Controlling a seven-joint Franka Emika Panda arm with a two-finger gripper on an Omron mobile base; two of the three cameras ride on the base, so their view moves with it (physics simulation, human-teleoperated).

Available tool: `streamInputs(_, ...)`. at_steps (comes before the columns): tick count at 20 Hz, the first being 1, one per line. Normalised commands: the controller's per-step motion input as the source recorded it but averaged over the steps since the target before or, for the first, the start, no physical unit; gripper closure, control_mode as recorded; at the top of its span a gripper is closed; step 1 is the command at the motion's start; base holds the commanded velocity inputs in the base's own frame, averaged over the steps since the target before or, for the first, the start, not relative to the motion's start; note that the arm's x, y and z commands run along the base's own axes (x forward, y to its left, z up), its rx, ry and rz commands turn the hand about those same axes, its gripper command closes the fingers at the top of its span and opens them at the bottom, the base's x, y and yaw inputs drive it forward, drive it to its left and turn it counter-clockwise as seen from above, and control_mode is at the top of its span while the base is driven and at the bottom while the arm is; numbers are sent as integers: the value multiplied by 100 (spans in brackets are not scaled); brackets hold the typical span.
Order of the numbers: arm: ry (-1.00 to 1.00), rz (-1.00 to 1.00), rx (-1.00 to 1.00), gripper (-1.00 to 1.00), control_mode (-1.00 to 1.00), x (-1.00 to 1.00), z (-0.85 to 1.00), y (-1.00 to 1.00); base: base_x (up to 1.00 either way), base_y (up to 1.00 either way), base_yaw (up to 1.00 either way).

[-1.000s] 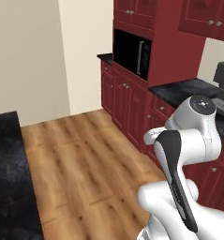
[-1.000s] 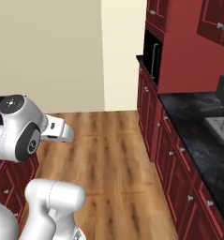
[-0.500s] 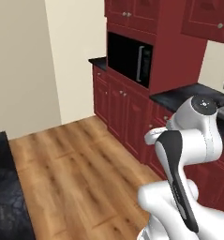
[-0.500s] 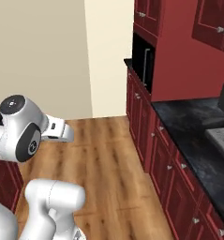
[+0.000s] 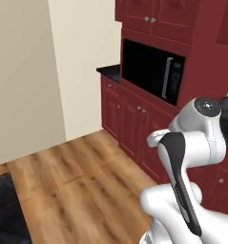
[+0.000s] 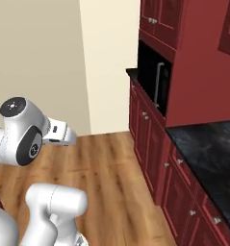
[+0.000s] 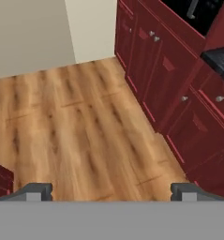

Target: Four empty soda cans are scattered around the kitchen. Gather all the cans and cluster them next to the stove for recycling.

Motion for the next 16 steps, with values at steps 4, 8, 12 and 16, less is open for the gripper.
streamInputs(4,0,0,0,-100,100,0,0,0,100,35,-9)
streamInputs(8,0,0,0,-100,100,0,0,0,100,36,-9)
streamInputs(12,0,0,0,-100,100,0,0,0,100,33,-9)
streamInputs(16,0,0,0,-100,100,0,0,0,100,29,-9)
